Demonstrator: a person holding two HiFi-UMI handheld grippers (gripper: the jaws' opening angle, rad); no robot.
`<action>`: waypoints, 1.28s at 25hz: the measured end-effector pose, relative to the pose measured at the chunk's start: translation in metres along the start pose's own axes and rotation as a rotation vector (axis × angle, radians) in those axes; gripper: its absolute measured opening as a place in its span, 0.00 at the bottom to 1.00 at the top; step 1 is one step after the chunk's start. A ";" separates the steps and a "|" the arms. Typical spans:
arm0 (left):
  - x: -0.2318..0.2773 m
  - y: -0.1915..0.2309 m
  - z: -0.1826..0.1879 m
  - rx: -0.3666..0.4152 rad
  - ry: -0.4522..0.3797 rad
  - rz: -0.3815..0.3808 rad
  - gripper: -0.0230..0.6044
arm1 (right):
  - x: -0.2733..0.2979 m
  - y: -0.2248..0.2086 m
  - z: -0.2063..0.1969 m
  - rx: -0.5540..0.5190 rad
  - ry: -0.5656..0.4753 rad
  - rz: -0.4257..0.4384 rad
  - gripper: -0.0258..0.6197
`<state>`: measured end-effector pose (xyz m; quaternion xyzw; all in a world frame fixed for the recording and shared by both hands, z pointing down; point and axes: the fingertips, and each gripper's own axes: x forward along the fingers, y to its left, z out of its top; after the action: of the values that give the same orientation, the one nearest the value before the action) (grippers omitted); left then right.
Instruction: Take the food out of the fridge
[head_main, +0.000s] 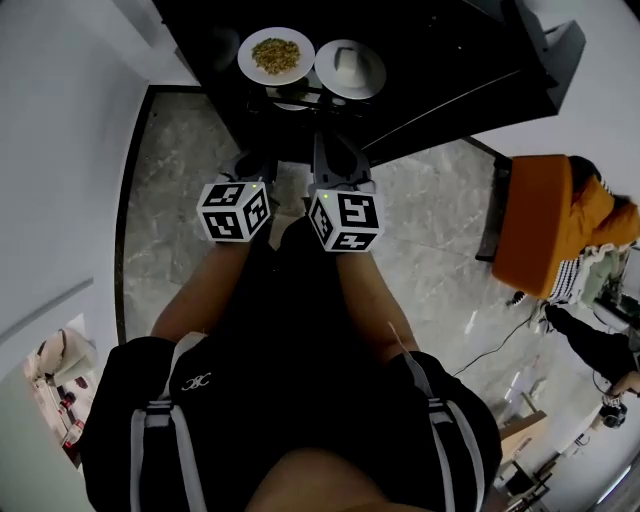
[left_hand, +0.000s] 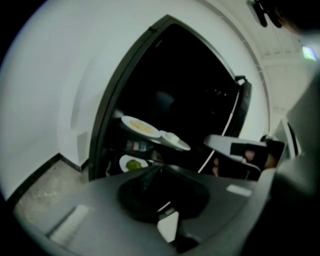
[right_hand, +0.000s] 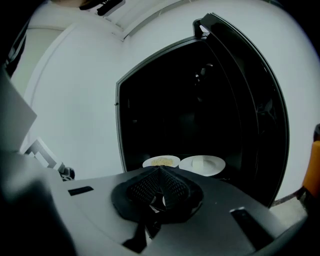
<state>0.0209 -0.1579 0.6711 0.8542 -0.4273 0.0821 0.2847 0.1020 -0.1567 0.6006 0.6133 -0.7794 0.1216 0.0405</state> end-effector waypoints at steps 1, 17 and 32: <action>0.010 0.007 -0.014 -0.025 -0.009 -0.010 0.04 | 0.004 -0.003 -0.012 -0.007 -0.014 0.005 0.04; 0.159 0.112 -0.119 -0.981 -0.268 -0.291 0.33 | 0.044 -0.052 -0.168 -0.015 -0.166 -0.057 0.04; 0.227 0.134 -0.098 -1.063 -0.331 -0.182 0.40 | 0.027 -0.086 -0.189 -0.050 -0.099 -0.115 0.04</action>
<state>0.0681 -0.3213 0.8945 0.6283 -0.3736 -0.3044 0.6107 0.1623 -0.1559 0.8016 0.6610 -0.7469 0.0689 0.0241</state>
